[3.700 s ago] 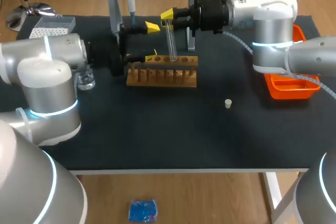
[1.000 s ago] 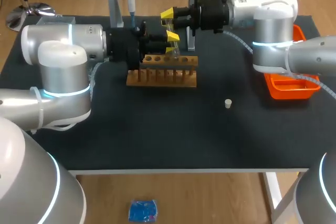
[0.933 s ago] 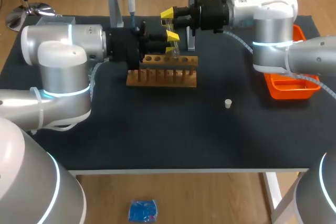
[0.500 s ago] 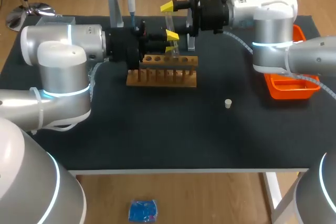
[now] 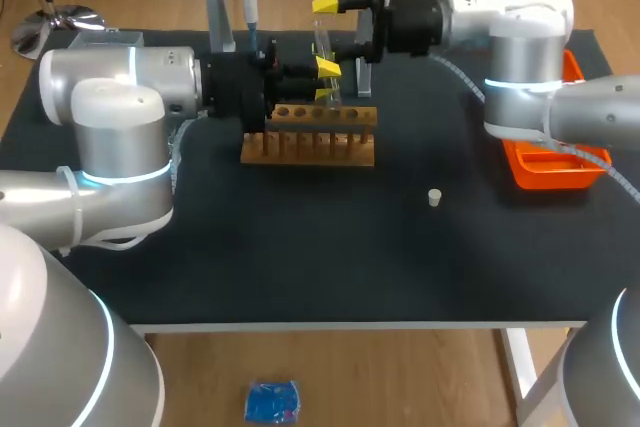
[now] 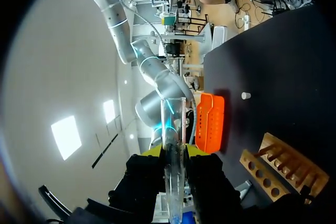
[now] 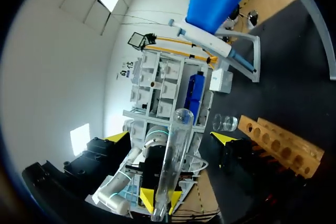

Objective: Invert the test tube, pick up the pipette, mount the tip to pipette, aspirate from beaker and dispense into the tube, eject the tip, return the pipette, and cap with the stopper.

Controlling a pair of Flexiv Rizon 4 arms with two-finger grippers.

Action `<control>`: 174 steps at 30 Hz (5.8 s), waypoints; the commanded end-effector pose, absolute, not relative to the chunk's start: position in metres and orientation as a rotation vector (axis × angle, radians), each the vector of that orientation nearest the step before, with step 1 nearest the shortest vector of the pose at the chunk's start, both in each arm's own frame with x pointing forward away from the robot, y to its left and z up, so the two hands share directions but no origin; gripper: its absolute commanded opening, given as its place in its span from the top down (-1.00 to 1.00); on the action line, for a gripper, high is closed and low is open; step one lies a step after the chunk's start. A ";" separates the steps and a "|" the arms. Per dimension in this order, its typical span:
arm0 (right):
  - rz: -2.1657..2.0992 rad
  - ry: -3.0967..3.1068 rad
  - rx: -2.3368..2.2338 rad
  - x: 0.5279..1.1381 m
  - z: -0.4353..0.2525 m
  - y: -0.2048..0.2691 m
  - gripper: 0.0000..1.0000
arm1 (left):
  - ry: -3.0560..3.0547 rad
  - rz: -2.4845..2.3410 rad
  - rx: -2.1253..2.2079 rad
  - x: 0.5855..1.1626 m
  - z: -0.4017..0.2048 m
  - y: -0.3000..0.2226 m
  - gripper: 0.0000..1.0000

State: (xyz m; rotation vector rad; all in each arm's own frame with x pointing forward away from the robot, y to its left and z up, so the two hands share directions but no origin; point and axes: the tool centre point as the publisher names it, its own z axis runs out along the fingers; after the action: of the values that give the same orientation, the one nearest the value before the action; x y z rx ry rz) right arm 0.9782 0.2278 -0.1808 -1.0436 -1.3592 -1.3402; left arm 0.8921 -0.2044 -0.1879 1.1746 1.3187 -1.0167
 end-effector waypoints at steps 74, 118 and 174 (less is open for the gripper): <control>-1.839 -2.567 0.133 0.966 -0.301 0.141 -1.00 | 1.315 -1.015 1.173 0.892 -0.188 -0.205 1.00; -1.779 -2.601 0.138 0.960 -0.312 0.130 -1.00 | 1.589 -1.046 0.835 0.927 -0.172 -0.194 1.00; -1.779 -2.601 0.138 0.960 -0.312 0.130 -1.00 | 2.232 -1.718 0.274 0.945 -0.136 -0.201 1.00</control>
State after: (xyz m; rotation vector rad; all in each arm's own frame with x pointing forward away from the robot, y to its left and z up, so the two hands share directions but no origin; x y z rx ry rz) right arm 0.9594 0.1314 -0.3123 0.1344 -2.6020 -1.7840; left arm 0.9426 -0.2020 -0.1381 0.2263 2.1889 -1.7083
